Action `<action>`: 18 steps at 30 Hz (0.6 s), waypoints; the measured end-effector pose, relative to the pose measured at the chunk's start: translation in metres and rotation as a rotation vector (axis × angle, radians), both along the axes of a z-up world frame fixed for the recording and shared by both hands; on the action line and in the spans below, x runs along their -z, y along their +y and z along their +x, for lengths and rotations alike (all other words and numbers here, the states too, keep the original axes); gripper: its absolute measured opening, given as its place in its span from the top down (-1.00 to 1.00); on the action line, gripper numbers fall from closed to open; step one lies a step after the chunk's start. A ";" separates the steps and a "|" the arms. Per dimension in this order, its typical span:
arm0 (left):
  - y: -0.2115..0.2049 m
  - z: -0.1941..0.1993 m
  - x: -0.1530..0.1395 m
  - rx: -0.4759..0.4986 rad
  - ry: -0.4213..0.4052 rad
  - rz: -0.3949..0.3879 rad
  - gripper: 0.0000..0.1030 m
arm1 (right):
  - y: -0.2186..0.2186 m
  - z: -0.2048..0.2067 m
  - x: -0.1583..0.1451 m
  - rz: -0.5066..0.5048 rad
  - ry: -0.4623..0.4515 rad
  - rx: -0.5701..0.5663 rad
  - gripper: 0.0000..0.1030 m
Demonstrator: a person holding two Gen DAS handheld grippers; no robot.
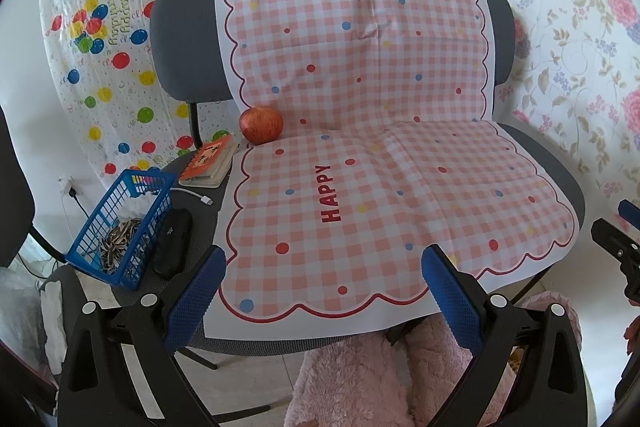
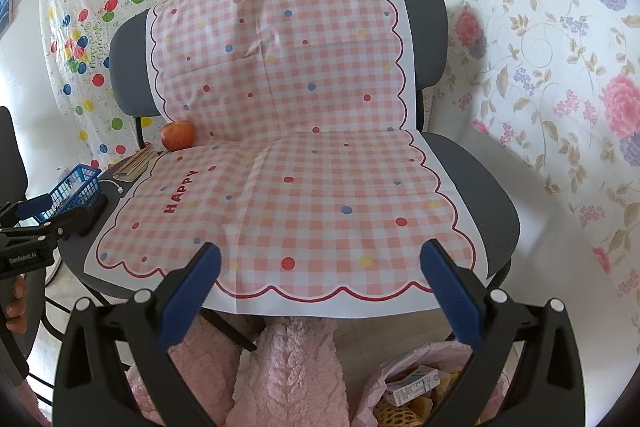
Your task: Collect trash
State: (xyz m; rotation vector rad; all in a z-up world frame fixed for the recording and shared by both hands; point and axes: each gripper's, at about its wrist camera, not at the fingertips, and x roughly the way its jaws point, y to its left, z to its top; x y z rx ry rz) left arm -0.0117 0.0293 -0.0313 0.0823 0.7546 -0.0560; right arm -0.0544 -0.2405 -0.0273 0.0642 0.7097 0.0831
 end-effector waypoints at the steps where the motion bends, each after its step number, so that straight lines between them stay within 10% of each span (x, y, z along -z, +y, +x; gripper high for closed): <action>1: 0.000 0.000 0.000 0.000 0.000 -0.001 -0.88 | 0.000 0.000 0.000 -0.001 0.001 0.001 -0.89; 18: 0.003 0.002 -0.002 -0.006 0.003 0.003 -0.88 | -0.002 0.000 0.002 0.002 0.010 0.003 -0.89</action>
